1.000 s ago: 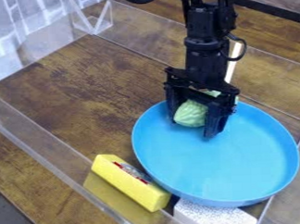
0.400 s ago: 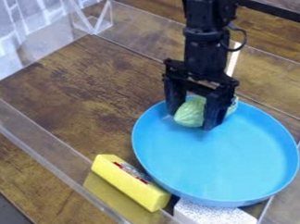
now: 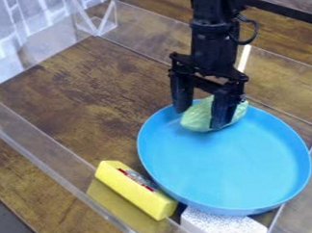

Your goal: Put the green object in the blue tray

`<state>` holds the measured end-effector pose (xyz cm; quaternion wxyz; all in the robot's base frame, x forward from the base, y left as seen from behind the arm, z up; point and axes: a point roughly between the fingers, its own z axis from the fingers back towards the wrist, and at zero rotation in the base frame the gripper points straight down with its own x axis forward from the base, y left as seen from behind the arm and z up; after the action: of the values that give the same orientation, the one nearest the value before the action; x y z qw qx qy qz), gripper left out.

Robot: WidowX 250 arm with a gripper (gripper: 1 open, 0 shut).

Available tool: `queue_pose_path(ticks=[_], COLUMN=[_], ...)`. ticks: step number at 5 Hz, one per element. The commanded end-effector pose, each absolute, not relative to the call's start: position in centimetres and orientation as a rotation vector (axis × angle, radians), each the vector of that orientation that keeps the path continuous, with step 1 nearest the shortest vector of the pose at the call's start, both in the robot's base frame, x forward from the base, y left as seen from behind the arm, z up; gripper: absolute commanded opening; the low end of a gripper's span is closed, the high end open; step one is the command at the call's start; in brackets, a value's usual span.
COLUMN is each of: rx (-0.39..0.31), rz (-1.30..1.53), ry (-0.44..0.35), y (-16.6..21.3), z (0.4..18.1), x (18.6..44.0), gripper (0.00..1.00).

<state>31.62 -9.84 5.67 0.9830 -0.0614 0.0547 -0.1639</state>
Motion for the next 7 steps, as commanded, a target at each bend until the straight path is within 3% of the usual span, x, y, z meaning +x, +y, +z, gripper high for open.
queue_pose_path(ticks=[1, 4, 5, 7], rx=[-0.125, -0.116, -0.112, -0.099], rz=[-0.34, -0.349, -0.353, -0.352], ry=[0.027, 0.039, 0.043, 0.077], y=[-9.67, -9.23, -9.1, -8.7], z=[8.13, 7.57, 7.43, 8.15], x=[32.23, 32.12, 32.08, 31.58], gripper=[1.0, 1.0, 0.0, 0.0])
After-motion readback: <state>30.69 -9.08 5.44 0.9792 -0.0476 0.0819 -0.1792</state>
